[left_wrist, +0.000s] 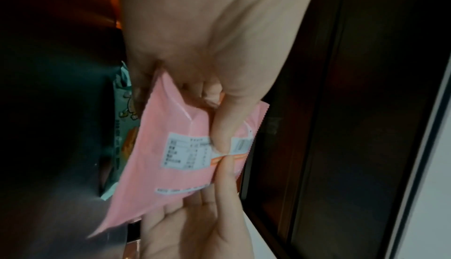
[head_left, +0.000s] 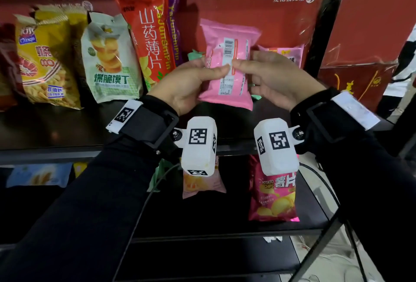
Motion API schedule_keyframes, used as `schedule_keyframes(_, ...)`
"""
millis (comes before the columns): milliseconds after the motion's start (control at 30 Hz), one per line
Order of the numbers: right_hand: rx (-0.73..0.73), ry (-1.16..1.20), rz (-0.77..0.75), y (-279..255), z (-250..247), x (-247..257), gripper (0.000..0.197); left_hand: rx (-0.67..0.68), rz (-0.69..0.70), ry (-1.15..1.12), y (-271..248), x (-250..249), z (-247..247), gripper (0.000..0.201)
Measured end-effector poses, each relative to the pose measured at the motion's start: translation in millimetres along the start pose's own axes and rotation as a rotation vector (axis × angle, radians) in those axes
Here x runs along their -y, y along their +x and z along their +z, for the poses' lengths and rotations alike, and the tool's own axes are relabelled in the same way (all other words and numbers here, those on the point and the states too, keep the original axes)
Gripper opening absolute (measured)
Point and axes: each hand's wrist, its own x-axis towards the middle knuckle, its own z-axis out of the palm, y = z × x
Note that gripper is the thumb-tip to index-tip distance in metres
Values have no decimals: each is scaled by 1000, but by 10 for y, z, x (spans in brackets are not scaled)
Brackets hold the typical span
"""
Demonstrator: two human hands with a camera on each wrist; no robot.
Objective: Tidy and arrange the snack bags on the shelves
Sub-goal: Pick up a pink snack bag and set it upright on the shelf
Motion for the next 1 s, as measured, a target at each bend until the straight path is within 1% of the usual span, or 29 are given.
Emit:
schedule_keyframes(67, -55, -10, -7, -7, -13, 3, 46, -29, 11, 57, 17, 5, 21, 42)
schedule_keyframes(100, -66, -23, -16, -15, -13, 0, 48, -41, 22, 77, 24, -3, 36, 40)
schedule_keyframes(200, -89, -90, -36, -41, -3, -14, 63, -101, 78, 21, 40, -30, 92, 20)
schedule_keyframes(233, -83, -92, -37, -43, -7, -11, 65, -144, 96, -9, 47, -37, 105, 22)
schedule_keyframes(267, -65, -77, -34, -45, -19, -1, 62, -182, 112, -18, 57, -31, 117, 30)
schedule_keyframes(333, -34, -25, -36, -58, -41, 45, 48, -206, 135, 23, 69, -5, 137, 40)
schedule_keyframes(467, -74, 48, -90, -51, -71, 114, 18, -174, 132, 48, 80, 20, 164, 41)
schedule_keyframes(500, -88, 60, -96, -45, -70, 112, 16, -172, 137, 43, 91, 9, 162, 39)
schedule_keyframes(567, -118, 46, -104, -29, -56, 103, 25, -186, 135, 56, 112, -23, 163, 26)
schedule_keyframes(633, -135, 22, -103, -10, -38, 94, 33, -234, 111, 68, 133, -45, 166, 12)
schedule_keyframes(700, -132, 53, -100, 11, -18, 93, 33, -280, 115, 57, 156, -39, 162, 14)
schedule_keyframes(767, -126, 88, -100, 42, -1, 100, 30, -303, 148, 27, 182, -5, 157, 12)
schedule_keyframes(800, -132, 98, -98, 58, 6, 103, 26, -311, 154, 13, 192, 19, 157, 12)
schedule_keyframes(867, -157, 105, -97, 92, 12, 111, 14, -343, 145, -15, 212, 76, 152, 18)
schedule_keyframes(933, -176, 105, -116, 112, 27, 111, 4, -370, 119, -43, 228, 109, 140, 16)
schedule_keyframes(967, -187, 106, -127, 117, 34, 105, 4, -376, 106, -45, 227, 115, 132, 18)
schedule_keyframes(1000, -199, 109, -136, 123, 38, 95, 7, -374, 99, -42, 228, 115, 119, 19)
